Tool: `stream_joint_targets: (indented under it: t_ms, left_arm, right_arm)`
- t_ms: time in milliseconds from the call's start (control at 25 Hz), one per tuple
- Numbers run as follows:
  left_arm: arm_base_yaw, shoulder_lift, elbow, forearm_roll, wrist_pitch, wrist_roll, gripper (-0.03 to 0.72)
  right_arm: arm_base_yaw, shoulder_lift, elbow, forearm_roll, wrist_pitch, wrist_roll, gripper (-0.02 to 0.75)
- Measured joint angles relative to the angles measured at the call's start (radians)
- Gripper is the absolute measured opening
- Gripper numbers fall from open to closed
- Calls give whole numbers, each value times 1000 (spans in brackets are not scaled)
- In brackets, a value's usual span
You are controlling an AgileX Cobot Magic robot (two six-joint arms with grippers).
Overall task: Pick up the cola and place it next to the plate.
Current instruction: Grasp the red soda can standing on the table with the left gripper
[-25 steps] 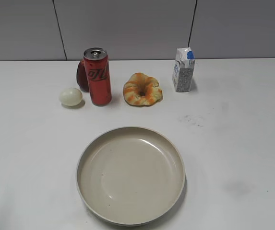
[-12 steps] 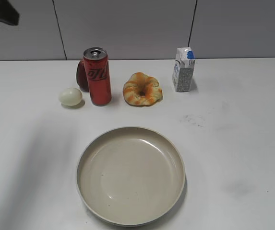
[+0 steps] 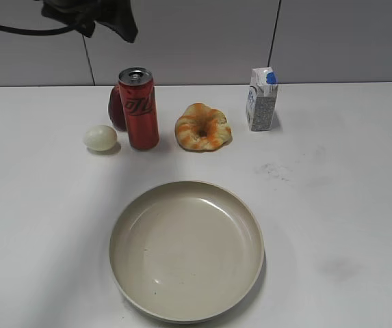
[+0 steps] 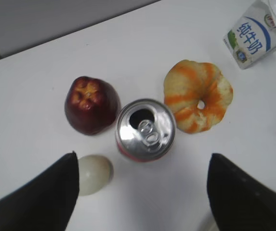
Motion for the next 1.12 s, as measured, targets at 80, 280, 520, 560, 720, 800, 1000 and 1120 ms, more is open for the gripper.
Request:
stream_joint_targets:
  t_ms: [80, 280, 520, 560, 720, 800, 1000, 1120]
  left_arm:
    - [-18, 42, -38, 0, 0, 0, 656]
    - [-31, 119, -51, 8, -28, 0, 664]
    - [-31, 175, -52, 30, -77, 0, 664]
    - [-31, 183, -52, 33, -87, 0, 662]
    - [-31, 218, -52, 39, -94, 0, 653]
    - [-31, 236, -52, 39, -94, 0, 633]
    - [-31, 257, -52, 39, -97, 0, 508]
    - [-31, 256, -52, 45, -95, 0, 493]
  right_arm:
    - [0, 0, 0, 0, 0, 0, 536]
    - [0, 0, 0, 0, 0, 0, 536]
    - [0, 0, 0, 0, 0, 0, 536]
    - [0, 0, 0, 0, 0, 0, 536]
    - [0, 0, 0, 0, 0, 0, 536]
    - [0, 0, 0, 0, 0, 0, 536]
    - [0, 0, 0, 0, 0, 0, 536]
    - [0, 0, 0, 0, 0, 0, 536]
